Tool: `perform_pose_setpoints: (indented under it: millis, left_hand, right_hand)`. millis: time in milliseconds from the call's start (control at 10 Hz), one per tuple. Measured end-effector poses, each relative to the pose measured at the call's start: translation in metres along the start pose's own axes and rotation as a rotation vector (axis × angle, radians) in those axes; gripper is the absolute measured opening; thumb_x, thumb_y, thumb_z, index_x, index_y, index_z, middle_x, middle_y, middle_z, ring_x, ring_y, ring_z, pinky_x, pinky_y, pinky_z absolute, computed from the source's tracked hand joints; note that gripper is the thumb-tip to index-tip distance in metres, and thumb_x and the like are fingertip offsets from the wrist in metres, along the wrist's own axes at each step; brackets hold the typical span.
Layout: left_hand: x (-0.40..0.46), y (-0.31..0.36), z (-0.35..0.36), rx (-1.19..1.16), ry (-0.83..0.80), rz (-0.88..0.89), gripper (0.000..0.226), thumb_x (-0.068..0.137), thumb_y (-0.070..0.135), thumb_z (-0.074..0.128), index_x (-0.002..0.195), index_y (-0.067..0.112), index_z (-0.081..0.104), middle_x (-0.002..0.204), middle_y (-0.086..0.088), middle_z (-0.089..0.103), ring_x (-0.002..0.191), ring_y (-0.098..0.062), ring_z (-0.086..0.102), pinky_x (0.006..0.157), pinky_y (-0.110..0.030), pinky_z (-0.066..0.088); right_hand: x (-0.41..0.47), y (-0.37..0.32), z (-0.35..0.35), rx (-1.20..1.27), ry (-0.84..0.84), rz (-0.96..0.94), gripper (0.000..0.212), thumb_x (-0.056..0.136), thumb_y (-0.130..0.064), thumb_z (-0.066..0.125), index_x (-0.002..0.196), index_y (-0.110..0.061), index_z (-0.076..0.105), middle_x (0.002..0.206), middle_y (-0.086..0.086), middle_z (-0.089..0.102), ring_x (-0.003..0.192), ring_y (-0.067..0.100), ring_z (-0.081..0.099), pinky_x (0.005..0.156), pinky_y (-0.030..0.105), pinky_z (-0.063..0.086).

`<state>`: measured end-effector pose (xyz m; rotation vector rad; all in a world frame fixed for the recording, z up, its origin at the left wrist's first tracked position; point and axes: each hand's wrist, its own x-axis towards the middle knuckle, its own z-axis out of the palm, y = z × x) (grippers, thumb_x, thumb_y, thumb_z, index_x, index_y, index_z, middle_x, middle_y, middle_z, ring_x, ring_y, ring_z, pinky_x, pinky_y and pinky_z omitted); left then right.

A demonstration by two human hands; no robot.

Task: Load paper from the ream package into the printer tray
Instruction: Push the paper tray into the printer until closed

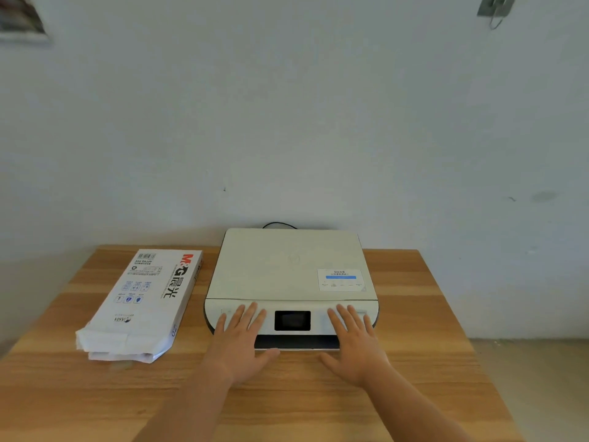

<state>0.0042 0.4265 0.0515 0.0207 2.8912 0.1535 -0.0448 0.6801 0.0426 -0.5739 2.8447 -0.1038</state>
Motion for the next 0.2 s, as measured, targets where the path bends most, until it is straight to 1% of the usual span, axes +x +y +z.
perform_pose_setpoints:
  millis: [200]
  left_hand:
    - [-0.022, 0.015, -0.039, -0.022, 0.006, 0.002, 0.113, 0.050, 0.089, -0.012, 0.150, 0.036, -0.006, 0.159, 0.009, -0.015, 0.146, -0.016, -0.017, 0.118, -0.046, -0.010]
  right_hand:
    - [-0.024, -0.006, -0.039, 0.047, 0.018, -0.004, 0.088, 0.083, -0.072, 0.032, 0.152, -0.034, -0.007, 0.162, -0.004, -0.009, 0.148, 0.020, -0.015, 0.118, 0.043, -0.010]
